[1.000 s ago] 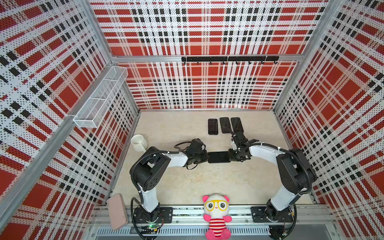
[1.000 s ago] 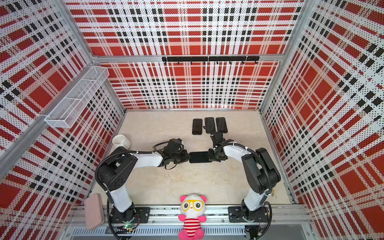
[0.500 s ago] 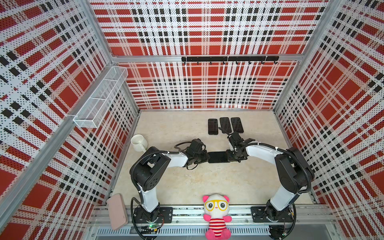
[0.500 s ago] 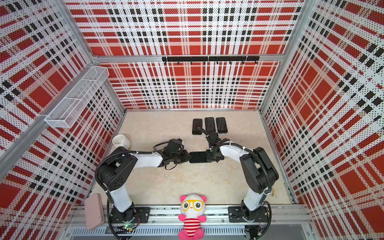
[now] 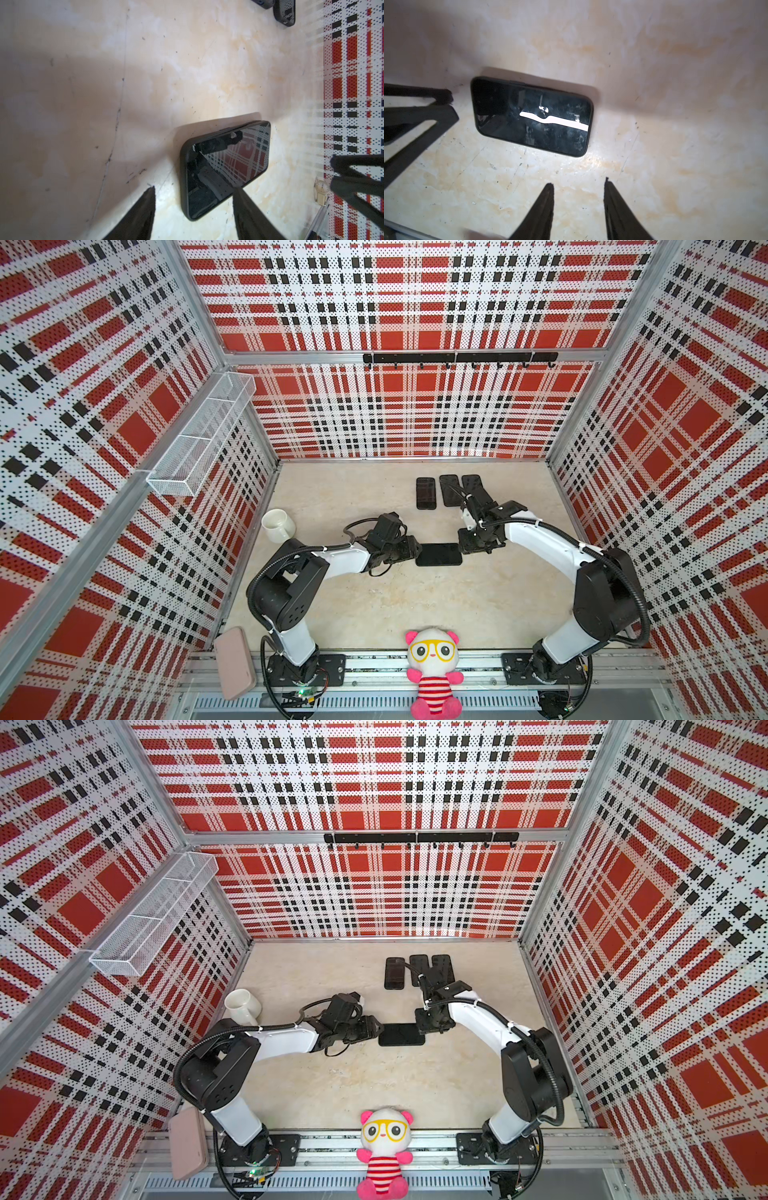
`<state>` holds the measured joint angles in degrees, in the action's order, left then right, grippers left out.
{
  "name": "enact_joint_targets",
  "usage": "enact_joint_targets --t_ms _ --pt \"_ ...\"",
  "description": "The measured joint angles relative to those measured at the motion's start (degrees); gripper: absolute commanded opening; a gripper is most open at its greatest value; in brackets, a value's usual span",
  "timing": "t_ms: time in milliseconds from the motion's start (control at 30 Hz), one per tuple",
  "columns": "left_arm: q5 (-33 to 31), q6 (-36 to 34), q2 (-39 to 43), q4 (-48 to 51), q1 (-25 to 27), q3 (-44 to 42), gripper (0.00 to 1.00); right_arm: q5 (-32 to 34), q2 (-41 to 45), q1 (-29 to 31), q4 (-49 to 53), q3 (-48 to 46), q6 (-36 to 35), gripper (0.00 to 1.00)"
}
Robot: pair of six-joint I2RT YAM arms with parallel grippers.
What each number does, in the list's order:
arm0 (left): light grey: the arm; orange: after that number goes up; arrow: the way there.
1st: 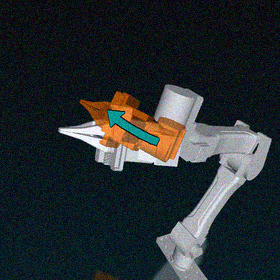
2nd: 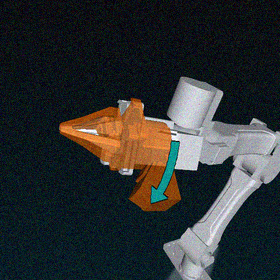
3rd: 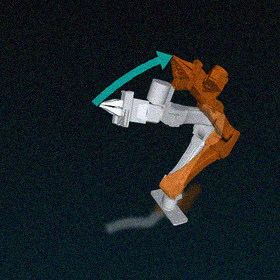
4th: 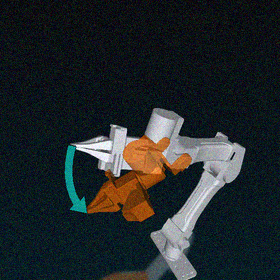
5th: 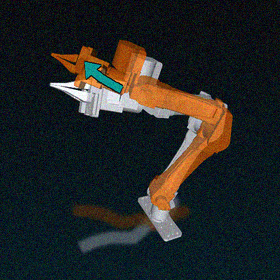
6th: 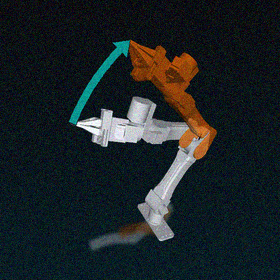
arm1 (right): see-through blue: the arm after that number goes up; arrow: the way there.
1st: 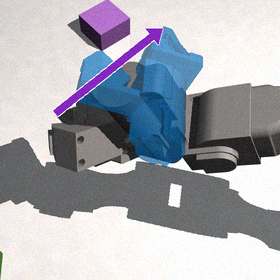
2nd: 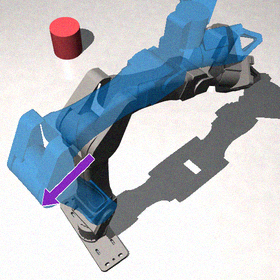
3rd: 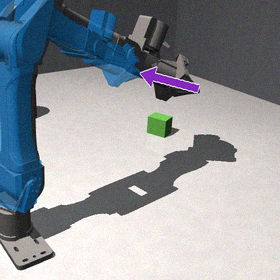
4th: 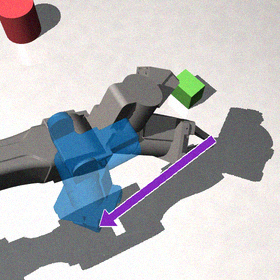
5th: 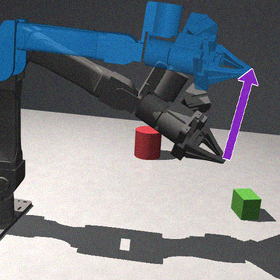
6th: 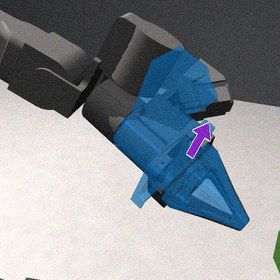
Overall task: Put the phone into the phone case
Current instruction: 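Open the right gripper and lift it off the phone's far end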
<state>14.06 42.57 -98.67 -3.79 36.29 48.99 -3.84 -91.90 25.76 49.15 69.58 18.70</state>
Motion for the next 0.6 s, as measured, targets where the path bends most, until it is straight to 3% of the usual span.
enact_joint_targets --t_ms 233,600 --pt "-1.5 1.0 0.9 0.4 1.9 -1.2 0.63 -1.6 -3.4 -2.8 1.6 6.0 -5.7 0.27" --pt "-2.5 1.8 -0.1 0.7 2.3 -1.9 0.50 -4.2 -13.9 -3.6 1.9 7.8 -10.9 0.22"
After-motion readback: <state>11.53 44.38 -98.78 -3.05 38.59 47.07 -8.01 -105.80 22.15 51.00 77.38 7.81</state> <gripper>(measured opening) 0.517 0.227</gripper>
